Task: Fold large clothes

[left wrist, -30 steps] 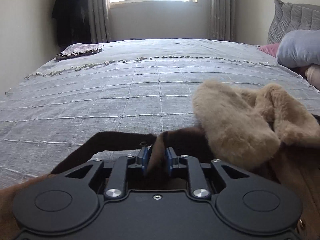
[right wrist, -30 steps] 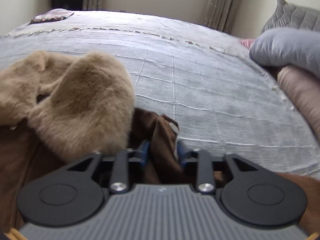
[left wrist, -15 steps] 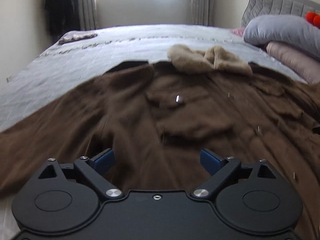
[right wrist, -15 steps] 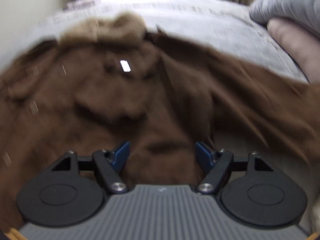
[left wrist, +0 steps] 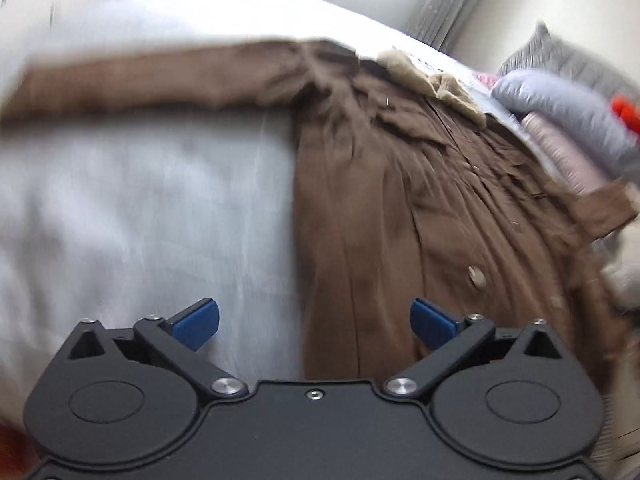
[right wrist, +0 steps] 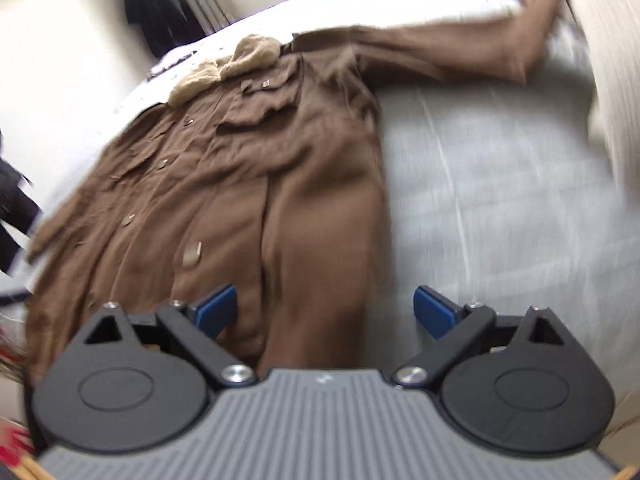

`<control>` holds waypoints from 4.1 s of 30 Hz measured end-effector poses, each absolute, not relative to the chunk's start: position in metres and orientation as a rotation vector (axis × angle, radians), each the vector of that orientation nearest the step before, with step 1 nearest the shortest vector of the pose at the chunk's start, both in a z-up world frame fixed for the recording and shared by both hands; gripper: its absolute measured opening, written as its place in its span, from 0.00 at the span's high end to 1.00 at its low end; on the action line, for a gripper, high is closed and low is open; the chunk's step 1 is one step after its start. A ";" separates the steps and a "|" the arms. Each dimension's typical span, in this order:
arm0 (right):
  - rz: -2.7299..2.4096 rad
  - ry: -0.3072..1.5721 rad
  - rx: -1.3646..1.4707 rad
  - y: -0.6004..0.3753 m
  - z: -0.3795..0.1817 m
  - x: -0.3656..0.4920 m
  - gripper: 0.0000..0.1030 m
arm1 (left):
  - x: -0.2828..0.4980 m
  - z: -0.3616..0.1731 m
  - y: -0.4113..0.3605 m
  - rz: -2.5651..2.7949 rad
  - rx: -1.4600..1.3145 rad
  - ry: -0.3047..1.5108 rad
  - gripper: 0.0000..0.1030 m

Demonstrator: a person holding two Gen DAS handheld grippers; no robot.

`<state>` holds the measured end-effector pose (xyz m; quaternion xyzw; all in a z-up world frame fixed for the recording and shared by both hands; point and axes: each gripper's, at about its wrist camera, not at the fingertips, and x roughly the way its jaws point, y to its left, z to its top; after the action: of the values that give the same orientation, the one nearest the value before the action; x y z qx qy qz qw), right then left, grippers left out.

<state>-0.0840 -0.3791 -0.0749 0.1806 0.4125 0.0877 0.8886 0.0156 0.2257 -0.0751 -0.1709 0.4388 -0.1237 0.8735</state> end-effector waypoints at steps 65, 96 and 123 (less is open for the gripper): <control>0.151 0.872 -0.121 -0.209 -0.044 -0.046 0.07 | 0.078 -0.067 0.297 0.149 -0.538 0.715 0.01; 0.199 0.787 -0.116 -0.197 -0.029 0.058 0.06 | 0.196 0.101 0.205 0.021 -0.515 0.046 0.90; 0.271 0.764 0.252 -0.237 -0.019 0.121 0.05 | 0.199 0.018 0.033 -0.586 -0.179 0.534 0.34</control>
<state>0.1211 -0.2368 -0.0194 0.1221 0.3707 0.1313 0.9113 0.1991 0.0330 0.0180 -0.0873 0.2599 -0.2851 0.9184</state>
